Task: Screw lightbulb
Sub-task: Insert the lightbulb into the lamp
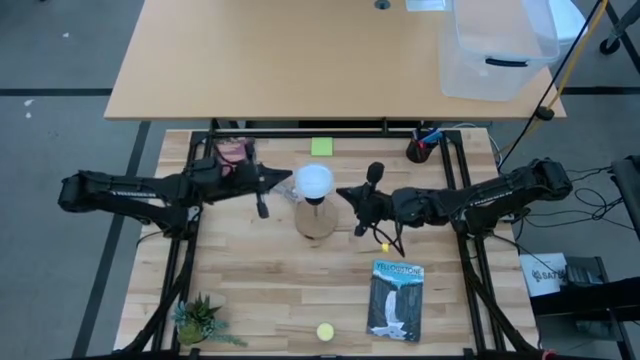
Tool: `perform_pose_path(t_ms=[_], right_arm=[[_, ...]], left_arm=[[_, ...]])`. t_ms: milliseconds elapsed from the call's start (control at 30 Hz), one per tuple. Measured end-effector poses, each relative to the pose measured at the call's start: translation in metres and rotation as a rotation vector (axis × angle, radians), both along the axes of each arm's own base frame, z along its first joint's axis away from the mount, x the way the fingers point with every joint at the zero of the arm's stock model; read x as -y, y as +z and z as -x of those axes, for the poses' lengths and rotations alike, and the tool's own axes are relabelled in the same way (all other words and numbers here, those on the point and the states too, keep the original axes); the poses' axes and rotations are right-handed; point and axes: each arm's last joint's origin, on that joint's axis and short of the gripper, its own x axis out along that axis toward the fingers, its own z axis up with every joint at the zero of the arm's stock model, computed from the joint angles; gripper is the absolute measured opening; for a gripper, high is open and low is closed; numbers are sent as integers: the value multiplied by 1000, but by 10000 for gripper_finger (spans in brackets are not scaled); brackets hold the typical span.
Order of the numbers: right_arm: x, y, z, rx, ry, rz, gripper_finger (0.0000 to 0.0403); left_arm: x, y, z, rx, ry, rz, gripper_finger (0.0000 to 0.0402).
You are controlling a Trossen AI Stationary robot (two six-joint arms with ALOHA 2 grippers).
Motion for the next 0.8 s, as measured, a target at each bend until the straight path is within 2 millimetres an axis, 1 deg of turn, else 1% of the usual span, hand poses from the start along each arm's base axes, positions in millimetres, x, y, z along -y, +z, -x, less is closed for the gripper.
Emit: perform_pose_path(t_ms=[133, 333, 467, 633, 800], right_arm=[[7, 3, 0, 25, -78, 14, 0], [15, 9, -1, 69, -106, 53, 0], [16, 14, -1, 96, -100, 87, 0], [14, 14, -2, 86, -18, 112, 0], [11, 12, -3, 78, -12, 117, 0]], left_arm=[[9, 3, 3, 9, -62, -5, 0], [17, -3, -3, -22, -108, -3, 0], [17, -3, -4, -23, -110, -4, 0], [16, -4, -5, -28, -104, -2, 0], [11, -7, -8, -35, -82, 8, 0]])
